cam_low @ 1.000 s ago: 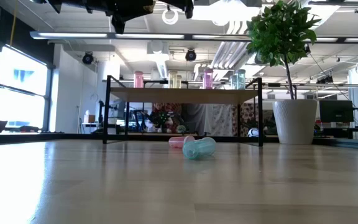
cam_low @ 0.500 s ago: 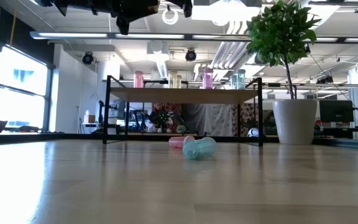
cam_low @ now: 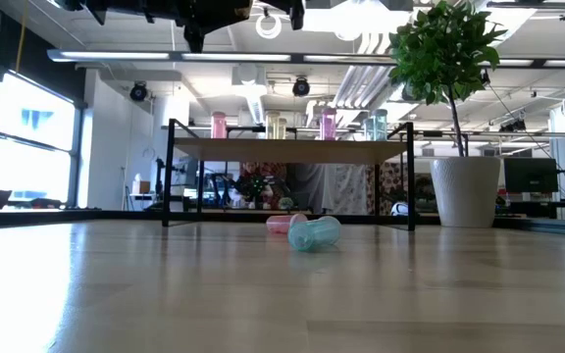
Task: Pick and place medicine bottles onto shelf by color
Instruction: Put the yellow pill bottle on the shelf aligned with the yellow pill bottles
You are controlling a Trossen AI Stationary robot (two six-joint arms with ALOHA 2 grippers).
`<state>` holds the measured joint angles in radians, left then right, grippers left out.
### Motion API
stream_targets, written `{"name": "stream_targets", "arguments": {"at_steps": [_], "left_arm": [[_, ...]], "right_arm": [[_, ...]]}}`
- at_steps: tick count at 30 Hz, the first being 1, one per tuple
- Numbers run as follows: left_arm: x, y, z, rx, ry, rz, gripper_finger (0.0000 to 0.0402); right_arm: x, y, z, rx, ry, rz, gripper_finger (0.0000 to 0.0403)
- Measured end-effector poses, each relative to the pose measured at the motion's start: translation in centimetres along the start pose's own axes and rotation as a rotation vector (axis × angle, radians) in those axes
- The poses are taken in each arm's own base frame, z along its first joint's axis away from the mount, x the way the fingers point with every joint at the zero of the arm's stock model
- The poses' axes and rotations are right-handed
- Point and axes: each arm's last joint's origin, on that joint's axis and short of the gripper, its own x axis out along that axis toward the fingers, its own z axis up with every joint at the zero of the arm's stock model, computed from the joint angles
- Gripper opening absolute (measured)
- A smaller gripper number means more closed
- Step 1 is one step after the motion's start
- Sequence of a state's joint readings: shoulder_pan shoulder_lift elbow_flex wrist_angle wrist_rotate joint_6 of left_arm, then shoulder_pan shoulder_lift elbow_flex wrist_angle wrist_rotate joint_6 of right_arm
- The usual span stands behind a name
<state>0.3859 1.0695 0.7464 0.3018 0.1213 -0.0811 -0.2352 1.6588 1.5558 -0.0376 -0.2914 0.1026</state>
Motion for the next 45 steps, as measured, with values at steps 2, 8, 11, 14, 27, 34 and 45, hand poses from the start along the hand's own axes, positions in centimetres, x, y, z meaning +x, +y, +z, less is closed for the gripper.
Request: {"name": "stream_targets", "arguments": {"at_steps": [2,8,11,14,27,34,45], "left_arm": [[0.0,0.0,0.0,0.013,-0.001,0.005,0.0088],[0.0,0.1,0.0,0.025,-0.001,0.027,0.0088],[0.0,0.1,0.0,0.031,-0.001,0.028,0.0092],[0.0,0.1,0.0,0.032,0.0,0.029,0.0102],[0.0,0.1,0.0,0.032,0.002,0.048,0.0195],[0.0,0.3,-0.3,0.029,0.028,0.084,0.0237],[-0.2,1.0,-0.2,0.028,0.027,0.162,0.0239]], "right_arm": [[0.0,0.0,0.0,0.003,0.001,0.0,0.0132],[0.0,0.0,0.0,0.006,0.003,-0.001,0.0105],[0.0,0.0,0.0,0.006,0.004,-0.001,0.0103],[0.0,0.0,-0.1,0.007,0.008,-0.002,0.0102],[0.0,-0.1,-0.2,0.01,0.016,-0.03,0.0099],[-0.1,-0.6,-0.1,0.012,0.009,-0.086,0.0099],[-1.0,-3.3,0.2,0.025,-0.006,-0.19,0.0099]]}}
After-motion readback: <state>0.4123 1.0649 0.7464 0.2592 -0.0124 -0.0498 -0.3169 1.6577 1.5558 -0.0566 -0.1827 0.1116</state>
